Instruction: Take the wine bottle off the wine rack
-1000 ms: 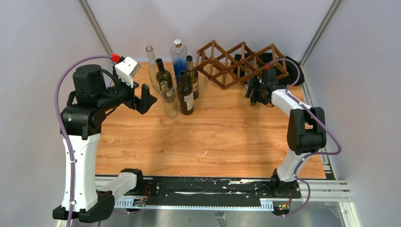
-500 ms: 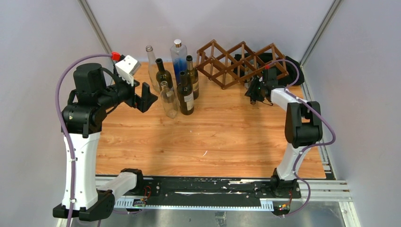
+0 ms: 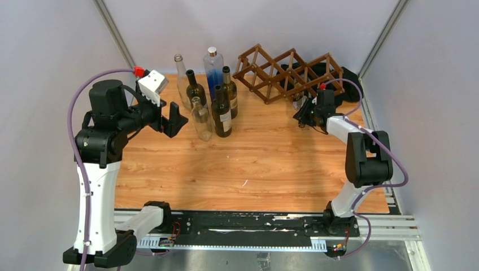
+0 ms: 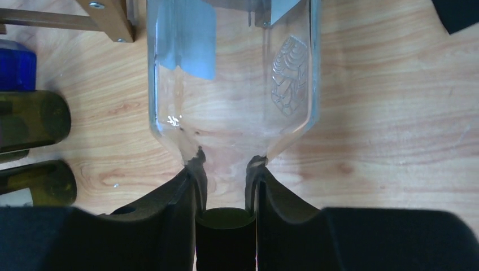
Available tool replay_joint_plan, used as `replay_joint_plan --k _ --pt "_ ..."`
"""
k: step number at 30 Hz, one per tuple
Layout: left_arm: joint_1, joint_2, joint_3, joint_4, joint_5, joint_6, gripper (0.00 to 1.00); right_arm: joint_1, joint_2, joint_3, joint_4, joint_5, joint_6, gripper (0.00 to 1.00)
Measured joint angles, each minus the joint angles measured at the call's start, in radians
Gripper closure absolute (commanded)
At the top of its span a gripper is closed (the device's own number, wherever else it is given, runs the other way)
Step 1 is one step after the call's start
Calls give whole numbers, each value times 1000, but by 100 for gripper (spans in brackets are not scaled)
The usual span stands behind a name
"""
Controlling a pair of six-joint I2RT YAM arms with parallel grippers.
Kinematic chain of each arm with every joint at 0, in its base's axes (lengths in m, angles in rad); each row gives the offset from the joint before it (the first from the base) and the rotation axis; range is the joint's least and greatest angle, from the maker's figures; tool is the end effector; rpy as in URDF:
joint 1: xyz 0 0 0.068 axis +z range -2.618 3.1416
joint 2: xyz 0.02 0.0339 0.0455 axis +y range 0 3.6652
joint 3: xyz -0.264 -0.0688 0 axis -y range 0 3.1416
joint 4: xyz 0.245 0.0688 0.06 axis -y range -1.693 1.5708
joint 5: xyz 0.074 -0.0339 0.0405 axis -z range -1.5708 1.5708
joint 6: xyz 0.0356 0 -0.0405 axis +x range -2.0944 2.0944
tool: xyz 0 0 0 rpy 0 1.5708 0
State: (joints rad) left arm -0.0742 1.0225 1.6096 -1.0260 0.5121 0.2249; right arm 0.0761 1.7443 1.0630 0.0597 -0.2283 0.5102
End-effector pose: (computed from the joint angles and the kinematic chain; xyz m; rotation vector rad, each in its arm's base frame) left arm 0.1465 -0.0284 0.4798 0.6101 1.8766 -0.4151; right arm 0.3803 0.0371 0.2026 0.3520 2.2059 0.5758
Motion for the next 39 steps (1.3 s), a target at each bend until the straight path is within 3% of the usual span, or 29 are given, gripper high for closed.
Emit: replay_joint_plan --k 14,25,31,35,39 --pt "0 -28 -36 0 24 9 0 -2 -267 -238 -2 -15 27 100" --pt "0 -21 -94 7 104 40 0 32 -594 -368 -155 -16 64 100" --pt "0 -14 -124 8 162 126 0 56 -721 -401 -283 -85 73 100" --pt "-11 -26 -186 15 203 263 0 124 -792 -418 -378 -109 76 100" --pt "-119 -63 -294 22 186 449 0 233 -855 -419 -466 -134 93 100"
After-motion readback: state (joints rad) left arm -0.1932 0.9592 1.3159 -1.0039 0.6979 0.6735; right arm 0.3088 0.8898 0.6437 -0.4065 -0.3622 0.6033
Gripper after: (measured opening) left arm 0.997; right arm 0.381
